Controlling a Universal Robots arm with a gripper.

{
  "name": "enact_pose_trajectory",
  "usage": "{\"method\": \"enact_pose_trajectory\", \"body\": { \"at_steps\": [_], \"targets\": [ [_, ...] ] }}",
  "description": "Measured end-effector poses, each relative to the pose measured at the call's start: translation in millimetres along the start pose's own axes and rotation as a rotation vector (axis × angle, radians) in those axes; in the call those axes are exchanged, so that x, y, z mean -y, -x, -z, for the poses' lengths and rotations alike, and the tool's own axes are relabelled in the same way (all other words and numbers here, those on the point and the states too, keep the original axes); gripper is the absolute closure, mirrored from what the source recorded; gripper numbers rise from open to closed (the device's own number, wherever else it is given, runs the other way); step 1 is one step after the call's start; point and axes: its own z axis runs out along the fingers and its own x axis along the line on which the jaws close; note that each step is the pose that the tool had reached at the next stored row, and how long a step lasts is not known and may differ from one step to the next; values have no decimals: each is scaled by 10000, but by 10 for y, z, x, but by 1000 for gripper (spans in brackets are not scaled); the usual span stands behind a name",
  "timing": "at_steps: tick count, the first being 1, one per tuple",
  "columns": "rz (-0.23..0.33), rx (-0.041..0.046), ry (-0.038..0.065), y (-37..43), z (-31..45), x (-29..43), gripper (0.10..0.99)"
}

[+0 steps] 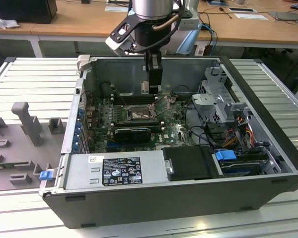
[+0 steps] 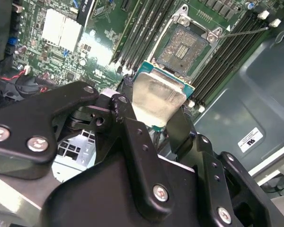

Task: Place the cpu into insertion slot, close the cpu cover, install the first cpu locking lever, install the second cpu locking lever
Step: 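Place the cpu into insertion slot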

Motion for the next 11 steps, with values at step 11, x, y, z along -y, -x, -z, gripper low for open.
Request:
{"method": "enact_pose_trajectory", "body": {
  "at_steps": [11],
  "targets": [
    [-2,1,0,2,-82,12,557]
  ]
}}
